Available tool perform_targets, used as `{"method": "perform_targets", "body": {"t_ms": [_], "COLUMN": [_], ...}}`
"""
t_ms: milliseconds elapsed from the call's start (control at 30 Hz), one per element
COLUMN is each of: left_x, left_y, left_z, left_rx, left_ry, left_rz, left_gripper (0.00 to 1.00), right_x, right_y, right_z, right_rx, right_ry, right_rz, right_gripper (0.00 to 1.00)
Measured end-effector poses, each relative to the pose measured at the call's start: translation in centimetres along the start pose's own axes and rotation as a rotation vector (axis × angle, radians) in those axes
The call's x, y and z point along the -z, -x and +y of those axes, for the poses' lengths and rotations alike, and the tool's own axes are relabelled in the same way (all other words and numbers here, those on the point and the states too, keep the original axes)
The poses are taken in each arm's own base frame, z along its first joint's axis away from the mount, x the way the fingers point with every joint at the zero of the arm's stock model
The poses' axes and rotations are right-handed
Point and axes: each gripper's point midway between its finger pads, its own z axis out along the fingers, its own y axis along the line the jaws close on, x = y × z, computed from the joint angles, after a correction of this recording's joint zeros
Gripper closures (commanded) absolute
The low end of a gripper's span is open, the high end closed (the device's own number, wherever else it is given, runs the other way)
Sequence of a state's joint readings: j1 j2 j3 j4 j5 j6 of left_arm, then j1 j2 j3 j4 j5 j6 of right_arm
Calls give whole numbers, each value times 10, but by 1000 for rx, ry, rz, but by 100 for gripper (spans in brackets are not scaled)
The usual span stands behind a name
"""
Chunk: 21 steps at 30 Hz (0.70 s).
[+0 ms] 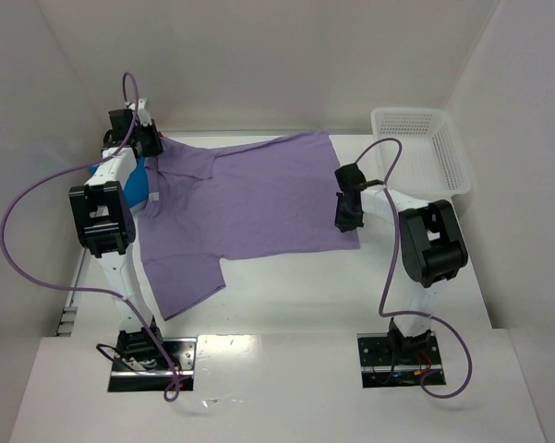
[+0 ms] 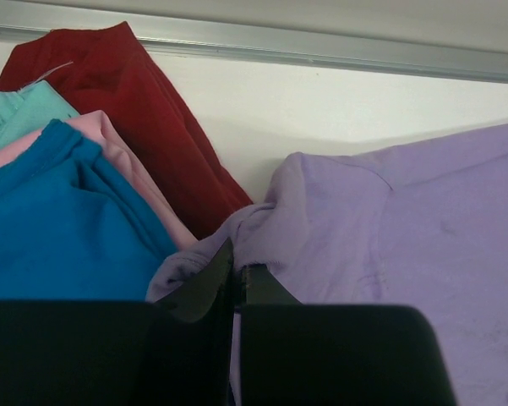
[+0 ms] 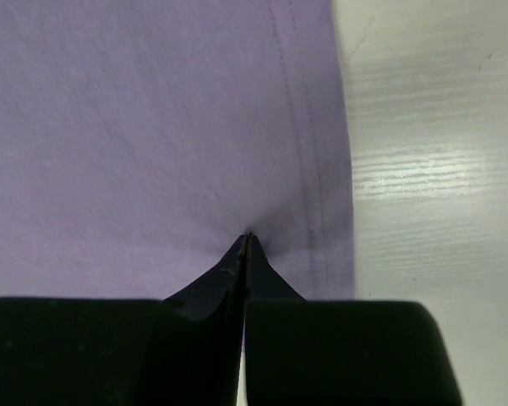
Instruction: Fold and stack the t-shirts
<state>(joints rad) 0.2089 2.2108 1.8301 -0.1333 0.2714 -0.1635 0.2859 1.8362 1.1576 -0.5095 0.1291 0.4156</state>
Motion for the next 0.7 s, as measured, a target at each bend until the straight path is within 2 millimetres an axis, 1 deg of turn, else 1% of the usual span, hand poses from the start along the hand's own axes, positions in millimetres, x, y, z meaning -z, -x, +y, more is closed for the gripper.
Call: {"method": "perform_targets", "body": {"t_ms": [100, 200, 500, 700], "left_x": [0, 1, 5, 6], "left_y": [0, 1, 7, 6], "left_z": [0, 0, -2, -2], "left_rx": [-2, -3, -11, -11], "left_ry": [0, 0, -1, -1], "left_rz": [0, -1, -15, -12], "left_gripper": [100, 100, 100, 100], "right_x": [2, 3, 8, 17], "right_y": [-7, -9, -27, -49], "right_z": [-1, -1, 8, 9], "right_rx": [1, 3, 26, 13], "right_ry": [-1, -4, 2, 16], "right_rz": [8, 7, 9, 30], "right_gripper": [100, 100, 100, 100]}}
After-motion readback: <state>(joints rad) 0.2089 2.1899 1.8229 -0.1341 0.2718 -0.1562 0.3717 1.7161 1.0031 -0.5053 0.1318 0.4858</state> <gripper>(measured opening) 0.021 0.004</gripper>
